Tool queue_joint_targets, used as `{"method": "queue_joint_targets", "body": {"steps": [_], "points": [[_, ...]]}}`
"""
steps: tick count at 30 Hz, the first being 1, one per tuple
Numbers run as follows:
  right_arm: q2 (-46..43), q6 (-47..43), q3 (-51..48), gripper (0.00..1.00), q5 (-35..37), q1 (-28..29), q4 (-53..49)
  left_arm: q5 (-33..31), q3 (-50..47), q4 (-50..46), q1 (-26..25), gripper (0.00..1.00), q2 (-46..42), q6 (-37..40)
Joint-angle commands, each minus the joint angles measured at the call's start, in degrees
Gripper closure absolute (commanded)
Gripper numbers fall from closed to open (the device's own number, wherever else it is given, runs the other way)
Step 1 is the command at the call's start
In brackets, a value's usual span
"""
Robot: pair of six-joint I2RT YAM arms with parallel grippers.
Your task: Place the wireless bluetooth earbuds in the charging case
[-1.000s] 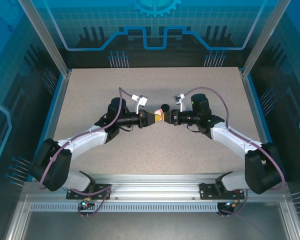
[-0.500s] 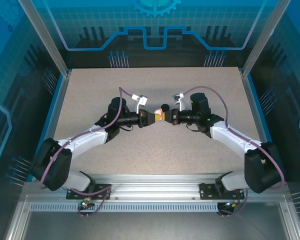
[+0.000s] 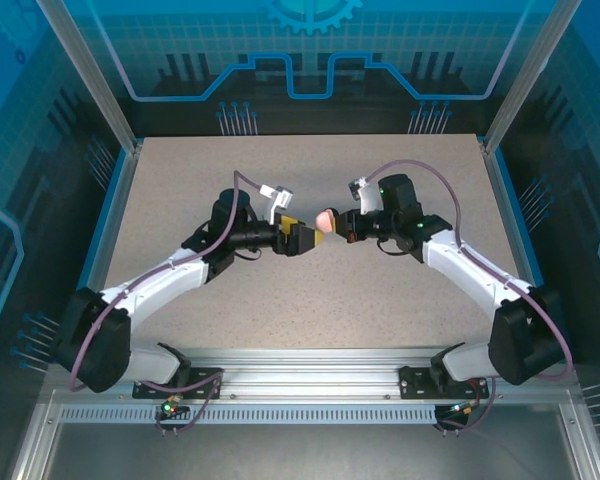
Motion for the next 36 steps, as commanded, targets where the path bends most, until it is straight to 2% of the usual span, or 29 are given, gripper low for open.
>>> {"method": "queue_joint_targets", "body": {"steps": [1, 8, 10, 13, 16, 21, 28, 36], "points": [[1.42, -7.97, 4.34, 1.00, 5.05, -0.24, -7.57, 1.20, 3.56, -7.99, 1.88, 0.01, -2.00, 5.28], [4.36, -20.98, 10.41, 1.00, 10.09, 0.36, -14.12, 8.85, 14.77, -28.23, 2.67, 0.01, 5.36, 17.24], [4.56, -25.01, 10.94, 1.00, 13.96, 1.80, -14.84, 9.41, 18.27, -33.59, 2.74, 0.01, 8.67, 20.45], [5.84, -28.10, 12.46, 1.00, 15.34, 2.05, -16.42, 9.58, 22.01, -38.45, 2.75, 0.01, 12.62, 23.68], [6.51, -30.09, 13.18, 1.00, 14.02, 2.00, -16.97, 9.66, 26.41, -43.98, 2.75, 0.03, 16.56, 27.06], [8.20, -31.88, 14.29, 1.00, 8.89, 1.87, -18.40, 11.34, 32.67, -51.93, 2.75, 0.14, 21.94, 31.80], [8.74, -30.30, 13.49, 1.00, 3.92, 1.87, -16.51, 11.68, 35.49, -53.19, 2.75, 0.27, 24.56, 33.10], [7.15, -28.18, 12.76, 1.00, 1.38, 1.93, -14.26, 11.47, 36.36, -50.23, 2.87, 0.33, 25.96, 31.80]]}}
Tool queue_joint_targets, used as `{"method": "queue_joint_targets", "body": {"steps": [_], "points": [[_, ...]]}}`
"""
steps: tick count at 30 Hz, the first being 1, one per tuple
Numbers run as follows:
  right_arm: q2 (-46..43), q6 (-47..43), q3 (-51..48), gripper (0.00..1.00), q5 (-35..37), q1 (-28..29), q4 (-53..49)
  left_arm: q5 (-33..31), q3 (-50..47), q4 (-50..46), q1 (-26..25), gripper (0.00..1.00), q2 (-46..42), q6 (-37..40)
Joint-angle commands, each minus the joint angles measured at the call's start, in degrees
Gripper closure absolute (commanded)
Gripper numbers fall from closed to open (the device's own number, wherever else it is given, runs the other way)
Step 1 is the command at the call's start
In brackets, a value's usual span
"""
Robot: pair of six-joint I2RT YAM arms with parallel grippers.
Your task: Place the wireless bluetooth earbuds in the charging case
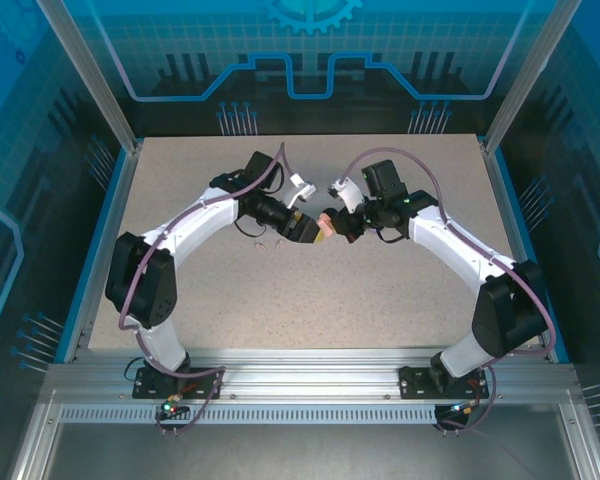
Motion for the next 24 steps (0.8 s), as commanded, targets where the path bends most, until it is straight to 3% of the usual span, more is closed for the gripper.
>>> {"method": "queue_joint_targets", "body": {"steps": [1, 7, 16, 24], "points": [[-1.76, 1.25, -0.03, 1.00, -2.77, 0.45, 1.33, 1.74, 1.79, 0.86, 0.50, 0.35, 1.05, 0.33], [-1.76, 1.69, -0.21, 1.00, -3.05, 0.78, 1.78, 2.27, 2.46, 2.98, 0.96, 0.45, 2.10, -1.10], [-1.24, 1.69, -0.20, 1.00, -3.14, 1.56, 1.88, 4.10, 4.14, 2.64, 0.98, 0.47, 3.53, -1.00], [-1.19, 1.69, -0.38, 1.00, -2.42, 1.68, 1.88, 6.17, 4.55, 2.41, 1.16, 0.55, 4.00, -0.75]]}}
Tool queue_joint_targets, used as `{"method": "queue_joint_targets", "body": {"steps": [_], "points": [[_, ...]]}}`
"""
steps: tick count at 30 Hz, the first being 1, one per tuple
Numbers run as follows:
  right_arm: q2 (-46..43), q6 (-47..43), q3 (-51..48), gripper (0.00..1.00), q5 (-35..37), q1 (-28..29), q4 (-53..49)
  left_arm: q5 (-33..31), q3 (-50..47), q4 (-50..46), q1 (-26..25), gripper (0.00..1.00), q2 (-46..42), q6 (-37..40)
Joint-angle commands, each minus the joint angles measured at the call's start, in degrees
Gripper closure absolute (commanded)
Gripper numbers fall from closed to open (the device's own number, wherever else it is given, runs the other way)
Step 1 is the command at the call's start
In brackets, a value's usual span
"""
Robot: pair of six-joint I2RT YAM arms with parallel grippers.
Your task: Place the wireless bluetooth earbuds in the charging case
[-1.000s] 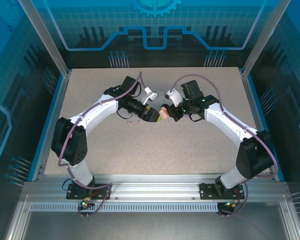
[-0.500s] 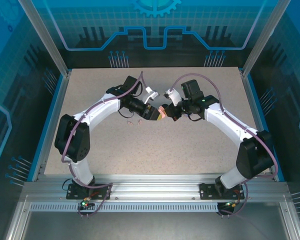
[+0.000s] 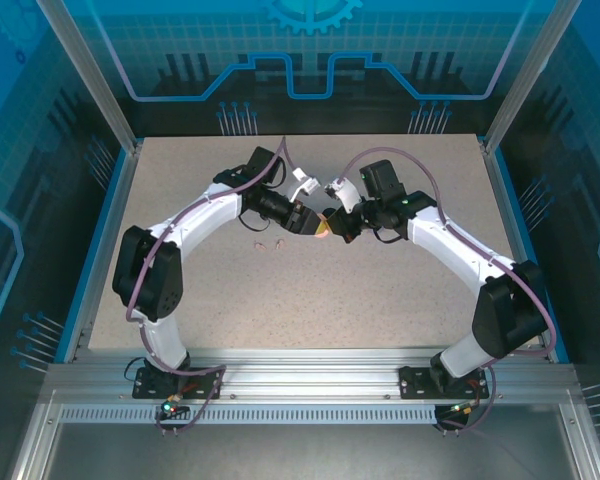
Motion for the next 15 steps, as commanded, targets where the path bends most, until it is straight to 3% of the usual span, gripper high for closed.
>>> {"method": "queue_joint_targets", "body": {"steps": [1, 15], "points": [[-1.02, 0.33, -0.38, 1.00, -0.78, 0.79, 0.74, 3.40, 1.55, -0.12, 0.51, 0.55, 0.80, -0.14], [-0.14, 0.37, 0.58, 1.00, 0.13, 0.58, 0.56, 7.88, -1.03, 0.82, 2.05, 0.53, -0.97, -0.48]]}}
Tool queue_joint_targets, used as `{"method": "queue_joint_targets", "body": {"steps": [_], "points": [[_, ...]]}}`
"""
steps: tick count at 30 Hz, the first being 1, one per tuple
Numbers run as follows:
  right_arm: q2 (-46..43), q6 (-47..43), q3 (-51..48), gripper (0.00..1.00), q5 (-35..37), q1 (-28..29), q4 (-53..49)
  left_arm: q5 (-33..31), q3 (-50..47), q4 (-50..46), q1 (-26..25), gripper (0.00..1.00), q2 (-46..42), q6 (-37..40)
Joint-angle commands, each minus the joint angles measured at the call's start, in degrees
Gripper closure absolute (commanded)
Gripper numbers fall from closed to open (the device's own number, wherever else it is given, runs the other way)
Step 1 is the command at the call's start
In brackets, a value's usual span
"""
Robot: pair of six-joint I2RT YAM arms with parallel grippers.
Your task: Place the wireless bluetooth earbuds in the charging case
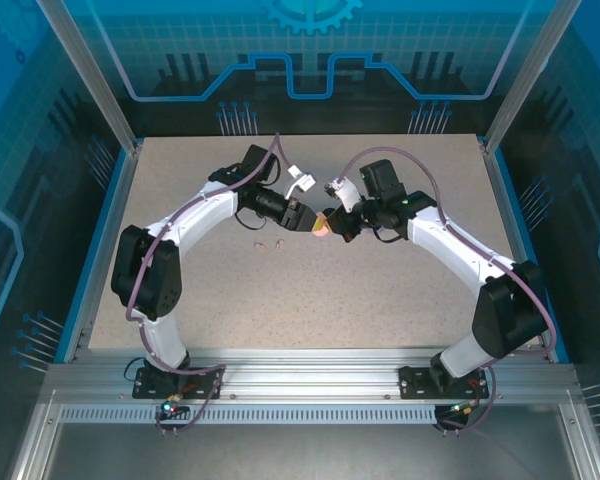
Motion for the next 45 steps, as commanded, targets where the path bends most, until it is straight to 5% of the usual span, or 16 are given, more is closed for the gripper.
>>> {"method": "queue_joint_targets", "body": {"steps": [1, 22, 34, 41, 45], "points": [[-0.14, 0.40, 0.70, 1.00, -0.22, 0.61, -0.04, 3.63, -1.09, 0.90, 0.39, 0.53, -0.98, -0.52], [0.43, 0.68, 1.18, 1.00, -0.36, 0.63, -0.04, 3.63, -3.14, 4.15, 0.29, 0.61, -0.88, -2.17], [0.48, 1.69, 1.88, 1.00, 1.07, 0.61, 0.26, 3.13, -5.13, 5.67, 0.25, 1.00, -1.89, -2.77], [-4.29, 9.76, 1.81, 0.56, 0.28, -2.42, 1.31, -3.72, -14.11, 19.34, 2.07, 1.00, -8.75, -10.66], [-9.10, 16.47, -0.43, 0.47, 0.22, -3.01, 2.07, -8.94, -22.10, 30.50, 4.67, 1.00, -15.69, -16.58]]}}
